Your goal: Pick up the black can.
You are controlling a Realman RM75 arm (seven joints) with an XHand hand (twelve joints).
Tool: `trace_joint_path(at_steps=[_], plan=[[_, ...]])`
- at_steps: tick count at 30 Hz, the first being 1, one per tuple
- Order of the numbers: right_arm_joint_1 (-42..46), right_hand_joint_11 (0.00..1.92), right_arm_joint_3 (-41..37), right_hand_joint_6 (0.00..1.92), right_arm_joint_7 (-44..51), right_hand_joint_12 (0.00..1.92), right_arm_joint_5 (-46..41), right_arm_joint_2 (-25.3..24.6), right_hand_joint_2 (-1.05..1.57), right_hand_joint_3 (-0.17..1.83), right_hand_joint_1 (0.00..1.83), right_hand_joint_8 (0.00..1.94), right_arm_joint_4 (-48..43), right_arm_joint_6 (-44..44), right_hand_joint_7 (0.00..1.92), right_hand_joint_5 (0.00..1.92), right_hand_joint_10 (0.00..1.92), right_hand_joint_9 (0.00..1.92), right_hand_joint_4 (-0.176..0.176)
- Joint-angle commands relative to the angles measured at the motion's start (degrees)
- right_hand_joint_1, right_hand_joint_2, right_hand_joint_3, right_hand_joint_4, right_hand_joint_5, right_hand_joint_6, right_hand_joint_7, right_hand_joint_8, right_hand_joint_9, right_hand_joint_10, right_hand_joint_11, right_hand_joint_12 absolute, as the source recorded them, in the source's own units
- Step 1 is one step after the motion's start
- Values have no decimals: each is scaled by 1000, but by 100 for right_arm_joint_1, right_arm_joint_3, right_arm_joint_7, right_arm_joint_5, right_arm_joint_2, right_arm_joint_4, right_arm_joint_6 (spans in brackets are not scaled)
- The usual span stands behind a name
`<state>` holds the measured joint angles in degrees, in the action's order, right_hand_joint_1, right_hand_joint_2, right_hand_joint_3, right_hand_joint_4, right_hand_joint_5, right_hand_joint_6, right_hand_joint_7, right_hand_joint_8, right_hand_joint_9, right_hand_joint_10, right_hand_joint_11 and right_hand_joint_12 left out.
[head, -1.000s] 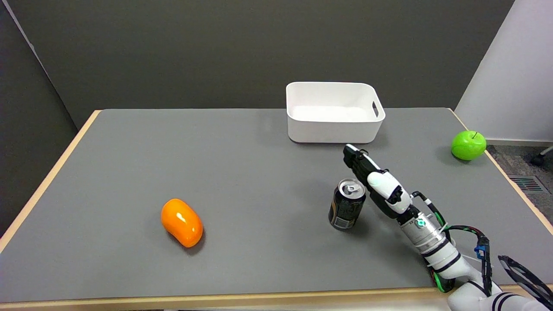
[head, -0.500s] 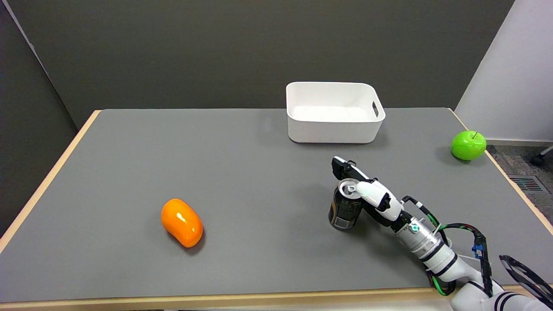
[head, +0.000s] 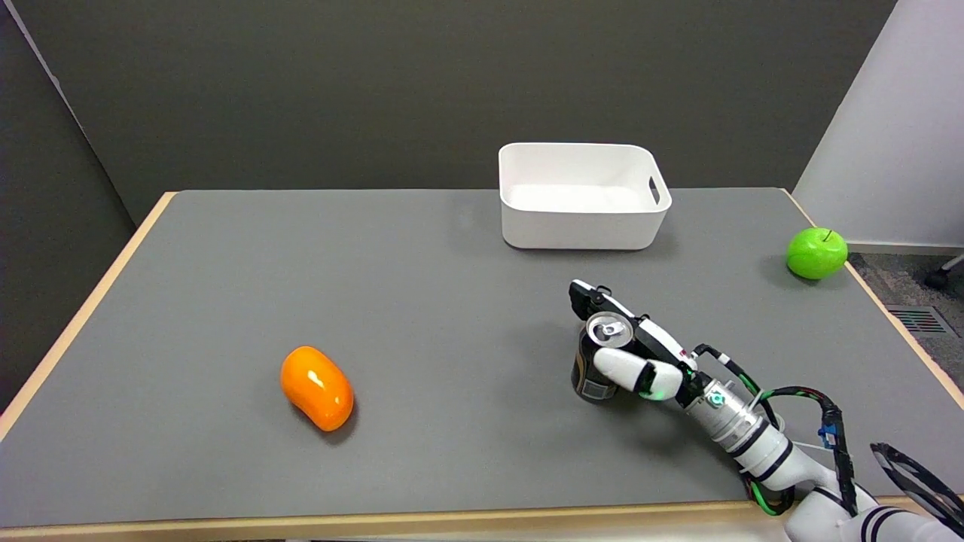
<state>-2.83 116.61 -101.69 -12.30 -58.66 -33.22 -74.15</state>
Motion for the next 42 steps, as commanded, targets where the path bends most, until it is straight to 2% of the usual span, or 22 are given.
trace_joint_path(at_steps=[1, 3, 9, 12, 14, 16, 18, 20, 21, 22, 23, 25, 27, 29, 31, 33, 35, 37, 40, 42], plan=[[-31, -1, -198, 167, -47, -1, 102, 10, 574, 868, 860, -1, -63, 39, -1, 41, -1, -1, -163], [-31, -1, -223, 176, -47, -1, 97, 10, 577, 879, 938, -1, -63, 39, -1, 40, -1, -1, -163], [-31, -1, -233, 209, -47, -1, 49, 10, 585, 891, 1006, -1, -86, 107, -1, 42, -1, -1, -163], [-31, -1, -239, 279, -47, -1, 30, 10, 675, 866, 984, -1, -135, 209, -1, 30, -1, -1, -167], [-17, -1, -282, 288, -20, -1, 24, 2, 687, 930, 968, -1, -213, 326, -1, 39, -1, -1, -166], [-9, -1, -283, 551, 7, 753, -44, -6, 796, 1035, 964, 340, -272, 427, 160, 190, 581, 25, -159], [-1, -1, -273, 841, 8, 994, -105, -20, 875, 946, 997, 355, -317, 507, 278, 242, 656, 135, -142], [1, 232, -289, 1599, 8, 1425, -113, -38, 1222, 376, 948, 801, -325, 559, 547, 444, 983, 410, -159], [1, 313, -289, 1748, 8, 1549, -113, -38, 1276, 243, 996, 1053, -327, 580, 637, 468, 1081, 489, -145], [1, 367, -289, 1770, 15, 1619, -113, -45, 1263, 199, 1078, 1299, -334, 609, 698, 451, 1138, 531, -119], [1, 417, -289, 1753, 16, 1689, -113, -46, 1260, 164, 1125, 1404, -352, 644, 739, 441, 1171, 573, -123], [-7, 503, -303, 1658, 23, 1847, -113, -46, 1282, 89, 1163, 1443, -385, 689, 786, 424, 1225, 662, -176], [-7, 435, -350, 1636, 24, 1921, -113, -46, 1349, 9, 1139, 1589, -442, 731, 738, 406, 1336, 688, -176], [-7, 314, -421, 1627, 24, 1921, -120, -46, 1333, 61, 1126, 1666, -514, 773, 578, 524, 1517, 640, -176], [-13, 295, -542, 1638, 24, 1921, -189, -46, 1324, 87, 1126, 1676, -630, 780, 573, 520, 1570, 643, -176], [-22, 240, -713, 1691, 52, 1921, -270, -46, 1235, 260, 1270, 1667, -786, 803, 572, 480, 1778, 522, -176], [-44, 251, -919, 1658, 243, 1921, -378, -54, 1260, 176, 1292, 1619, -1001, 909, 591, 499, 1765, 525, -176], [-119, 204, -1284, 1723, 693, 1921, -505, -54, 1222, 309, 1279, 1682, -1481, 1248, 557, 466, 1832, 494, -176], [-359, 281, -1707, 1675, 1343, 1921, -602, -13, 1357, -2, 1285, 1641, -2060, 1962, 574, 491, 1803, 510, -176], [-665, 292, -1801, 1674, 1653, 1921, -691, 27, 1330, 51, 1286, 1635, -2255, 2417, 579, 493, 1803, 512, -176]])
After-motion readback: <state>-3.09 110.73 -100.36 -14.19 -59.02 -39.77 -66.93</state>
